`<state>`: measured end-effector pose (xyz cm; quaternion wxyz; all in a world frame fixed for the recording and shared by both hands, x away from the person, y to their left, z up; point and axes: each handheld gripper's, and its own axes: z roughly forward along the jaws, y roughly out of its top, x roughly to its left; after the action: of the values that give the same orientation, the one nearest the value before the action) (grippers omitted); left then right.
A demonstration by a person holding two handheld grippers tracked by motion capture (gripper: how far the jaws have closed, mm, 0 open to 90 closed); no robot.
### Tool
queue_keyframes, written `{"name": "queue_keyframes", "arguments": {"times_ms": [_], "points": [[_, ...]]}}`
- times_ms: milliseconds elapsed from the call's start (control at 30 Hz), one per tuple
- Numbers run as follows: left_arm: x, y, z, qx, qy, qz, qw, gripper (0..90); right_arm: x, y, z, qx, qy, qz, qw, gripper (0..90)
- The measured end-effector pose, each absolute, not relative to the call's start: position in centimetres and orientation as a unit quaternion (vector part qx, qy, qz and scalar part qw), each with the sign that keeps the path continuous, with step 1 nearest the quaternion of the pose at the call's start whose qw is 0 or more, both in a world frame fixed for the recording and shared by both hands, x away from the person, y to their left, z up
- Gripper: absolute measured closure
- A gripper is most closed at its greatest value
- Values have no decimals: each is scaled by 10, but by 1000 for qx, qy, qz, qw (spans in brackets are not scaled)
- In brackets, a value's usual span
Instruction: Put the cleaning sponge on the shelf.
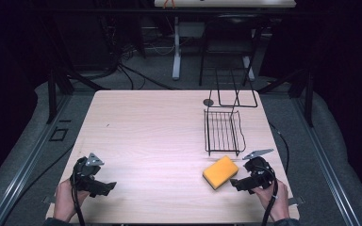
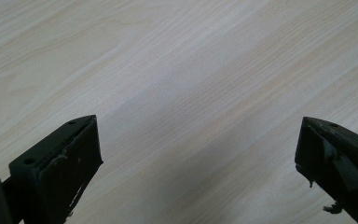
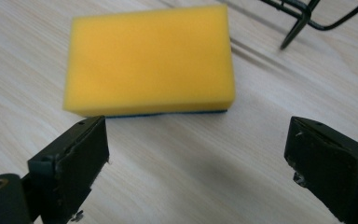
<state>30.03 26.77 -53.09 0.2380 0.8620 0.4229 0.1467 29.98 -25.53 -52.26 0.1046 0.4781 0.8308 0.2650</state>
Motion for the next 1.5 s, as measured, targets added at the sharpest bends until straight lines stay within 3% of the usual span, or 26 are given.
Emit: {"name": "queue_keyframes", "arguments": {"times_ms": [233,500,533,1167,1267,1500], "points": [[302,265,-533,868,417,141,228,7,317,-248,-523,480,828,273,103,147],[301,266,-530,867,413,147,238,18,329,-238,-529,490,826,262,100,320],[301,265,-531,867,414,146,238,21,331,-239,-530,492,825,259,101,380],[299,259,-532,881,394,142,218,70,325,-232,-538,504,815,260,117,779],[299,259,-532,882,393,141,216,71,324,-233,-536,508,808,270,128,900],[299,258,-533,885,389,140,213,73,322,-237,-533,513,800,279,132,900]]}}
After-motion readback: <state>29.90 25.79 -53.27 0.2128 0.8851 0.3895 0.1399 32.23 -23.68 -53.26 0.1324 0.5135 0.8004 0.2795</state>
